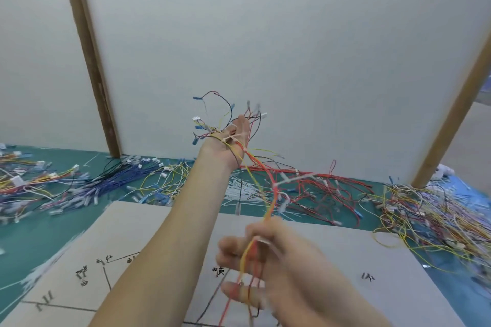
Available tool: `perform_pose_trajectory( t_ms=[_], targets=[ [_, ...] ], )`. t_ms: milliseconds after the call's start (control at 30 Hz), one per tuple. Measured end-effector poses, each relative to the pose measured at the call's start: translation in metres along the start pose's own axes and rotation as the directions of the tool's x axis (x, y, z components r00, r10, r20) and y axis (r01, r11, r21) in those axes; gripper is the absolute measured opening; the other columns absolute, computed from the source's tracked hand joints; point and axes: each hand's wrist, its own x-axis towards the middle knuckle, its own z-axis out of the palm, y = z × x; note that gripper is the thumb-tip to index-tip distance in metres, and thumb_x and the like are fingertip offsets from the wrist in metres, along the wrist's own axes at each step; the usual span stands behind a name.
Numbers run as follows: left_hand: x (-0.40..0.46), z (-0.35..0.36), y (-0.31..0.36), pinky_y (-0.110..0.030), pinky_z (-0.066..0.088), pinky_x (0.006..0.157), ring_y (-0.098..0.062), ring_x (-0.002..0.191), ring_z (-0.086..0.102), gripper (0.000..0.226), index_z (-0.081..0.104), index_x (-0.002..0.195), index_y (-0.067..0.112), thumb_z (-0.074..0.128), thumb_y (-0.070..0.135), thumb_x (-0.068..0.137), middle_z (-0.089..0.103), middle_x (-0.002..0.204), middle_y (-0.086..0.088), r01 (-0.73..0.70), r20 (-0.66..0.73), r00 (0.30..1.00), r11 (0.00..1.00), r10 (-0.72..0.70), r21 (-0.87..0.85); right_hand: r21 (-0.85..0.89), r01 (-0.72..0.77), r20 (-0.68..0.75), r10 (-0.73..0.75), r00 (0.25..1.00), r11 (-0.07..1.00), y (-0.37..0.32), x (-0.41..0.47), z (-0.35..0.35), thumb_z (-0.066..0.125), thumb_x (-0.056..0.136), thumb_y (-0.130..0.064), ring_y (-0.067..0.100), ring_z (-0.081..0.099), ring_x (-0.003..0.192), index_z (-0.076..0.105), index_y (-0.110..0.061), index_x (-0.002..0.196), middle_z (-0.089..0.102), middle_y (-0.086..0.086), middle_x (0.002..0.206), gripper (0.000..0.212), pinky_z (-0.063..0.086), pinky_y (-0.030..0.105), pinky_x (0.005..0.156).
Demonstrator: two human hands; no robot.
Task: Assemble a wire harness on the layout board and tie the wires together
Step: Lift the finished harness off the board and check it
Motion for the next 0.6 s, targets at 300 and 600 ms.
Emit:
perform_pose_trajectory(
  t_ms=[300,600],
  targets=[
    [-0.013,-0.003,-0.004,-0.048,0.062,0.08,-0.035,0.07,0.073,0.025,0.059,0.104,-0.011,0.035,-0.006,0.106,0.069,0.09,-0.026,0.014,0.137,0.99,0.998,-0.022,0.058,0.376,-0.056,0.126,0.009,0.992,0.925,-0.043,-0.025,-0.041,0.101,0.035,-0.002,0.013,0.055,0.041,0.074,-0.015,0.086,0.062,-0.003,0.068,0.059,0.054,0.03,0.038],
    [-0.015,-0.002,-0.002,-0.044,0.061,0.089,-0.022,0.08,0.076,0.036,0.069,0.116,-0.008,0.037,0.005,0.108,0.069,0.11,-0.011,-0.026,0.438,0.896,0.972,-0.08,0.233,-0.065,0.131,-0.155,-0.139,0.978,0.989,-0.033,-0.034,-0.047,0.065,0.091,-0.016,0.03,0.063,0.053,0.075,-0.002,0.11,0.065,0.018,0.073,0.024,0.057,0.04,0.054]
  ],
)
